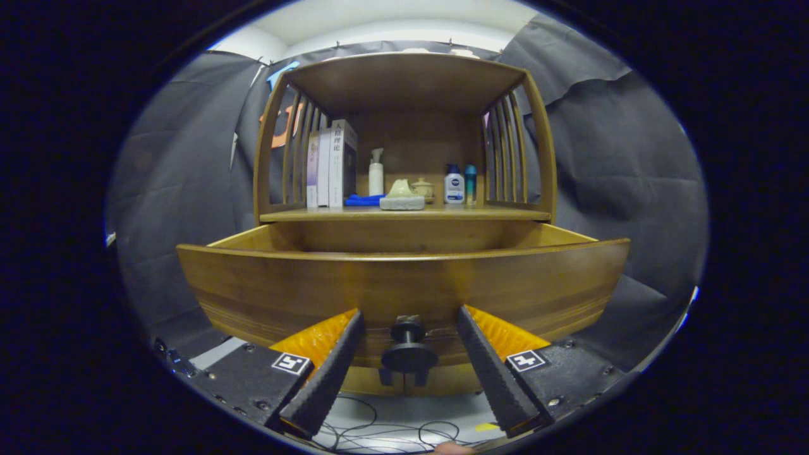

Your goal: Pull open the drawer, take out the items inside it, and place them on the countertop above the cabinet.

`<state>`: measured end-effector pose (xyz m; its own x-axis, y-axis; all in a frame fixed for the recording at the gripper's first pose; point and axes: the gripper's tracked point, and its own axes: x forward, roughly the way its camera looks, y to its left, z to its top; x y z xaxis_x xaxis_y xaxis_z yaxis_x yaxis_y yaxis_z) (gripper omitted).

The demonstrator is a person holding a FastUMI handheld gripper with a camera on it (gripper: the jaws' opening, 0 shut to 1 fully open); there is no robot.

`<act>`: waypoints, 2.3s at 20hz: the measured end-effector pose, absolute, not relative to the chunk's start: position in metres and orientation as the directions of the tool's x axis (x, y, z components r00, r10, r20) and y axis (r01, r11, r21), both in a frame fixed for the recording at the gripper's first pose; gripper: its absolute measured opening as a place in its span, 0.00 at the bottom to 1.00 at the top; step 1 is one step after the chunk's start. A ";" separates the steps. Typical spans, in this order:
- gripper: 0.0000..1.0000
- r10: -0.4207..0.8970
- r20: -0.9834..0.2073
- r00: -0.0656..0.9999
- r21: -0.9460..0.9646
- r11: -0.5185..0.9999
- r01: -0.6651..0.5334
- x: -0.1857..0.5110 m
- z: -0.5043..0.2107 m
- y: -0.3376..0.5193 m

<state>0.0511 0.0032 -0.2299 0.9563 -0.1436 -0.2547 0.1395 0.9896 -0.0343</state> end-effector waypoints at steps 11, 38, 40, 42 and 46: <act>0.98 -0.143 -0.280 0.949 -0.020 0.990 0.143 0.109 -0.225 -0.001; 0.99 -0.178 -0.359 0.916 -0.069 0.984 0.164 0.213 -0.243 -0.007; 1.00 -0.168 -0.309 0.936 -0.055 0.986 0.159 0.209 -0.231 -0.008; 1.00 -0.166 -0.289 0.943 -0.070 0.986 0.152 0.197 -0.219 -0.012; 1.00 -0.134 -0.263 0.956 -0.059 0.991 0.122 0.173 -0.192 -0.009</act>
<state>0.1729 -0.0093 -0.1917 0.9555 -0.1335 -0.2629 0.1223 0.9908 -0.0586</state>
